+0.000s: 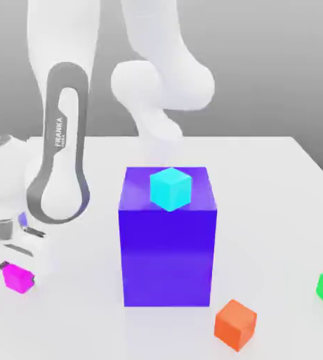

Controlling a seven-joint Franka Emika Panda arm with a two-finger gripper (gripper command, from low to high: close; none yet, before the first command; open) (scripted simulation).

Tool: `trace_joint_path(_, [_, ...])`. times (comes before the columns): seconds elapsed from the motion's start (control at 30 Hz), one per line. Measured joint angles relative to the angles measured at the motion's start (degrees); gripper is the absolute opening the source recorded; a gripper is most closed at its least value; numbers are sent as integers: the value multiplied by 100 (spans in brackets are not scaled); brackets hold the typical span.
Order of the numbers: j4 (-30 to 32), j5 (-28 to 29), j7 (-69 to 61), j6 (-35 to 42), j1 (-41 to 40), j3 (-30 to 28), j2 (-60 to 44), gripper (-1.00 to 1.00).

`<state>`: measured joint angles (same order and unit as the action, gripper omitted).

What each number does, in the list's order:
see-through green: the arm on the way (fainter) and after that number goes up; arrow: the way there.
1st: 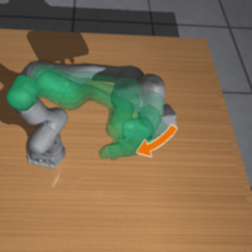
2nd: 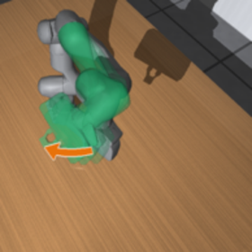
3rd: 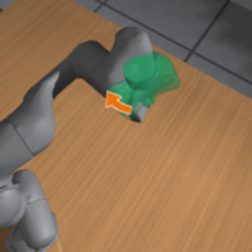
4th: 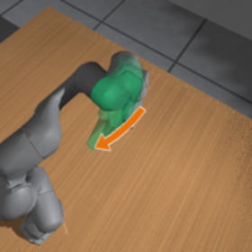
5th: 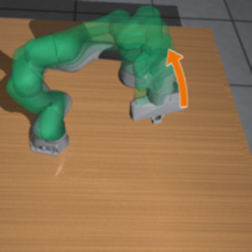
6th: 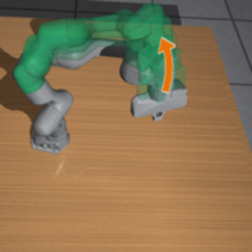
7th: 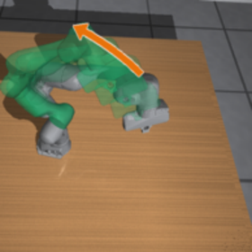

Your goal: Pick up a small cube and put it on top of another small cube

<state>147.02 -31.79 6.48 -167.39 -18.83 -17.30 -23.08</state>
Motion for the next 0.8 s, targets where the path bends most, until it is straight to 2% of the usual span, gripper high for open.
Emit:
trace_joint_path(0.1, [-11, -35, -26, -20, -48, 56, -35, -100])
trace_joint_path(0.17, [28, 125, 95, 61, 95, -121, 89, -100])
trace_joint_path(0.47, [307, 1545, 1173, 779, 890, -1204, 1137, -100])
trace_joint_path(0.57, [1, 1809, 1058, 1103, 1206, -942, 1141, -100])
trace_joint_path(0.8, [-766, 2345, 343, 1768, 2208, 180, 996, -100])
